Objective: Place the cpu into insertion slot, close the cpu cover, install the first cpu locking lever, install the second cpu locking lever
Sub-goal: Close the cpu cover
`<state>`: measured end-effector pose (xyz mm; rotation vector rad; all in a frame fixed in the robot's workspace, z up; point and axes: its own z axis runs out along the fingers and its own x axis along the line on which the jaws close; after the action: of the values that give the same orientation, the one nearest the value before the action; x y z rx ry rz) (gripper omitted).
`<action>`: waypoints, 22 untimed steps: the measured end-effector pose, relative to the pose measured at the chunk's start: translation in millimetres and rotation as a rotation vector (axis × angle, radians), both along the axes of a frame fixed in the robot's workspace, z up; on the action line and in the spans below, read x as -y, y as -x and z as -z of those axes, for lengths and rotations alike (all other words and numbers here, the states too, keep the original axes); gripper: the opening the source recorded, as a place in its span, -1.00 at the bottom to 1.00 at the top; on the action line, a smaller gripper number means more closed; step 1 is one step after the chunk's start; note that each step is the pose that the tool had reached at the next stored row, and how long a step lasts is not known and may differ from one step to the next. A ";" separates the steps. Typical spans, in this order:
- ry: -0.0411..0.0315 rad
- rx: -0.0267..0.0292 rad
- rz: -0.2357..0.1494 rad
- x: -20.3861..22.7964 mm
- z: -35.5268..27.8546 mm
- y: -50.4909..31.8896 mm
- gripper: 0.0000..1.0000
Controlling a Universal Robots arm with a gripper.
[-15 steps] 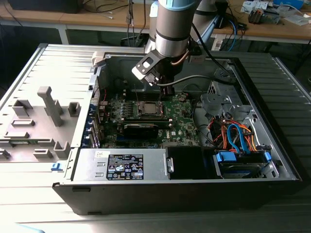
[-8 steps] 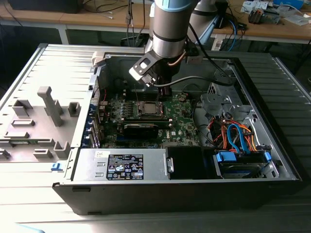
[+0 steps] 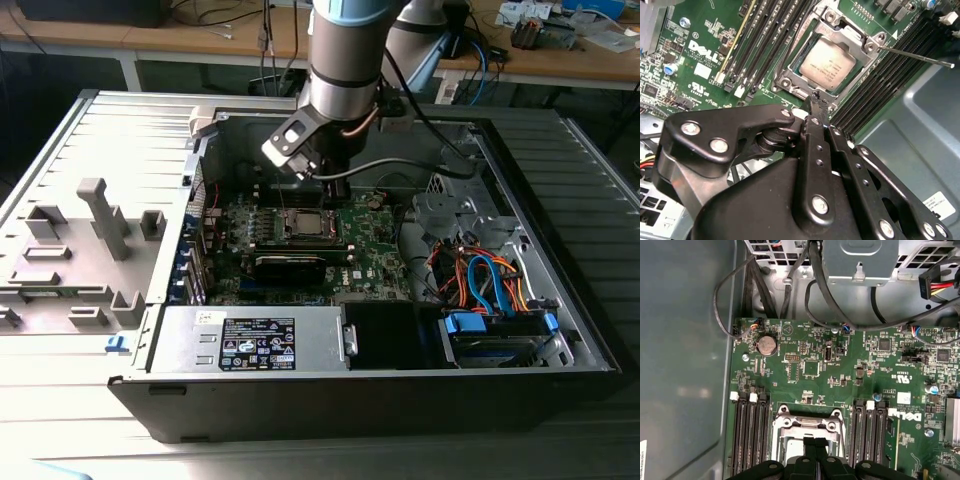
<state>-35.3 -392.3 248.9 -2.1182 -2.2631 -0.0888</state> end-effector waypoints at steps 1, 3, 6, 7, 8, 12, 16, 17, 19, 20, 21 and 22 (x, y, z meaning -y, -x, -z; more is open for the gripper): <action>0.0000 -0.0001 0.000 0.0 0.3 0.9 -0.79; 0.0000 0.0000 0.000 0.0 0.8 2.5 -0.79; 0.0000 0.0000 0.000 0.0 1.8 5.2 -0.79; 0.0000 0.0000 0.000 0.0 2.0 6.0 -0.79; 0.0000 0.0000 0.000 0.0 2.3 6.8 -0.79; 0.0000 -0.0001 0.000 0.0 3.5 9.6 -0.79; 0.0001 -0.0001 0.000 0.0 5.4 13.6 -0.79; 0.0000 -0.0001 0.000 0.0 5.8 14.2 -0.79; 0.0000 0.0000 0.000 0.0 6.5 15.7 -0.79; 0.0000 -0.0001 0.000 0.0 6.8 16.3 -0.79; 0.0001 -0.0001 0.000 0.0 7.2 17.2 -0.79; 0.0001 -0.0001 0.000 0.0 7.4 17.9 -0.79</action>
<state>-53.2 -392.3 241.5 -2.1182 -2.2631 -0.0887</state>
